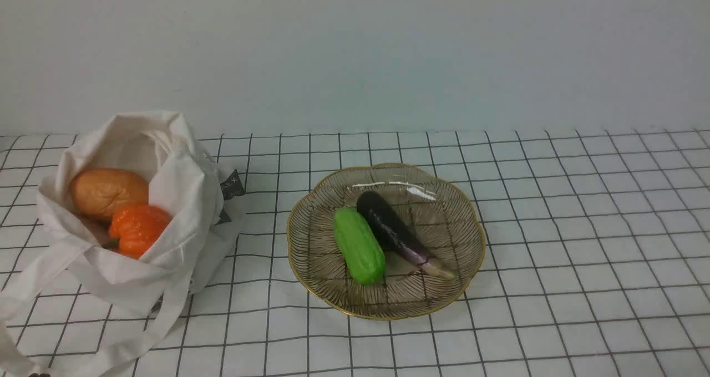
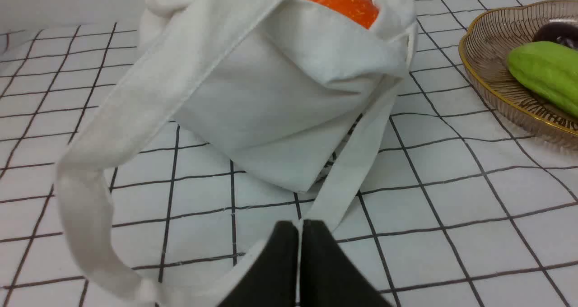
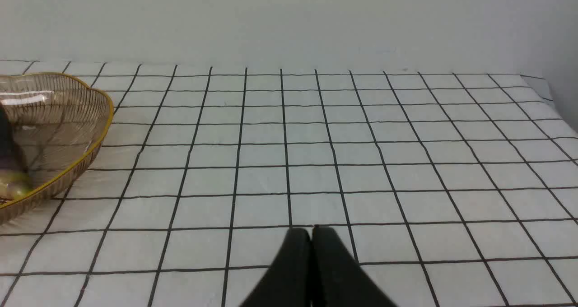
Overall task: Take vegetables from bag on white checkered tablecloth place on plate.
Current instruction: 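Reach into the cloth bag and grasp the pumpkin with the left gripper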
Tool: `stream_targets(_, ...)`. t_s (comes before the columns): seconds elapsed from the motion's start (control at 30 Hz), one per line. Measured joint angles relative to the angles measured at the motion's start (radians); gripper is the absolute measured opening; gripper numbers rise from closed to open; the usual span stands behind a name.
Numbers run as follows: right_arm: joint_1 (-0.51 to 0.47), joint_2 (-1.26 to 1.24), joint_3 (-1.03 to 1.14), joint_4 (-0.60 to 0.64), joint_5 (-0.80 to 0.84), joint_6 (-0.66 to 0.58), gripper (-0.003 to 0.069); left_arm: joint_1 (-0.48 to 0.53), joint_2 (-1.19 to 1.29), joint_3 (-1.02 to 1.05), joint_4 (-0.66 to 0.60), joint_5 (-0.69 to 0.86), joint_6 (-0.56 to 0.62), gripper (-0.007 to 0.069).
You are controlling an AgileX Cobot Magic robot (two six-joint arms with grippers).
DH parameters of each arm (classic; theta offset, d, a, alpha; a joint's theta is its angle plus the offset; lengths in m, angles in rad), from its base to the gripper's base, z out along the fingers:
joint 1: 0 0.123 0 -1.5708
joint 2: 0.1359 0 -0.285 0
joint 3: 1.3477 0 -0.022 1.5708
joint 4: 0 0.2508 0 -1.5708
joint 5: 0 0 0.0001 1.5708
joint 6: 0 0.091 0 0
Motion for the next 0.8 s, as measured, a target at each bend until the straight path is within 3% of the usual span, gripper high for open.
stream_targets(0.8, 0.000, 0.000, 0.000, 0.000, 0.000, 0.000, -0.0014, 0.000, 0.000, 0.000, 0.015, 0.000, 0.004, -0.0008)
